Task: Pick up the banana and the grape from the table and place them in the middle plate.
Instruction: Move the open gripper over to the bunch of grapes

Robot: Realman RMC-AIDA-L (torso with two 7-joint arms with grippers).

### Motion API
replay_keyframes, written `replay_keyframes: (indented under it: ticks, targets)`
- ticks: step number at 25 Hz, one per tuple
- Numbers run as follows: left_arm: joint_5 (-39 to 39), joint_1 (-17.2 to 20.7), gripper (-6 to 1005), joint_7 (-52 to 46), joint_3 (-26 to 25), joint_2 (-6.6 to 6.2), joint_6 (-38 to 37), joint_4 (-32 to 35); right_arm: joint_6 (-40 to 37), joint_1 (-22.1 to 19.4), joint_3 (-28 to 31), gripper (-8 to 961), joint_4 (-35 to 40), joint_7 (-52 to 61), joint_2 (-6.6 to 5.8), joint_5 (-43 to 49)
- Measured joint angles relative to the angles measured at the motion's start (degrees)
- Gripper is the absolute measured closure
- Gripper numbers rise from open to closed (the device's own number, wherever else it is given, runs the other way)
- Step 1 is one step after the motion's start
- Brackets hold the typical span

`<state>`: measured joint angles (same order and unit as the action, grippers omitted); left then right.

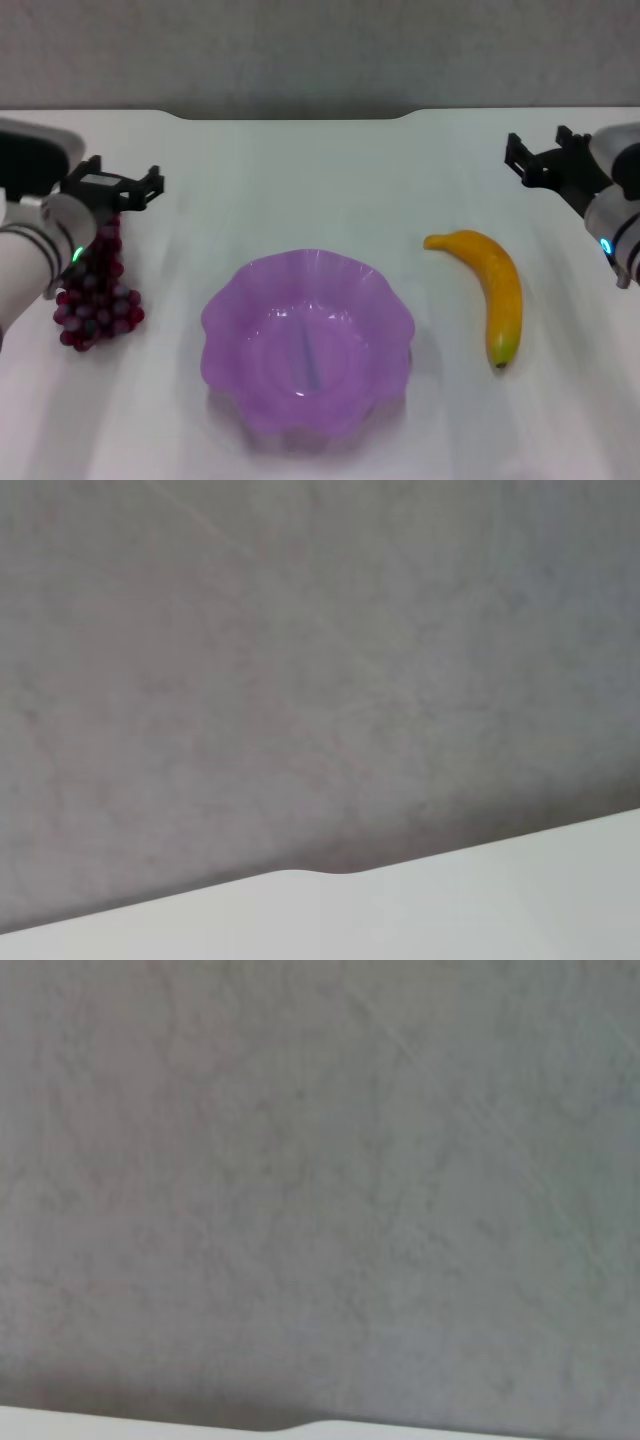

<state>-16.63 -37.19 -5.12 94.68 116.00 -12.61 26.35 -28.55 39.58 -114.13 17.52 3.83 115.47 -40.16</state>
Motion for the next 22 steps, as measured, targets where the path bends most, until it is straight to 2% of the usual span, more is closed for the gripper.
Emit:
replay_keyframes:
  ticks: [3,8,9,10,16,22]
  targets:
    - [0.07,2.06,170,1.06,0.03,-0.08,6.82,8.09,-0.01,-0.48,0.21,263,-0.04,-0.16,-0.06,0.0]
    - [0.11,7.34,170,3.08,-0.73,0.1,12.43,20.37,-0.03,-0.5,0.23,264,-0.07,-0.18,-0.07,0.0]
    - [0.12,8.22,170,3.21,-2.59,0.13,16.75,24.01,-0.05,-0.53,0.22,264,-0.07,-0.19,-0.07,0.0]
    - [0.12,8.22,170,3.21,-2.59,0.13,16.75,24.01,-0.05,-0.53,0.22,264,-0.07,-0.19,-0.07,0.0]
    - [4.34,7.65,171,2.61,-9.61,0.42,29.6,28.65,-0.08,-0.61,0.23,264,-0.11,-0.19,-0.07,0.0]
    - [15.9,7.58,193,-5.46,-9.39,0.53,40.96,34.75,-0.08,-0.64,0.23,264,-0.12,-0.06,-0.07,0.0]
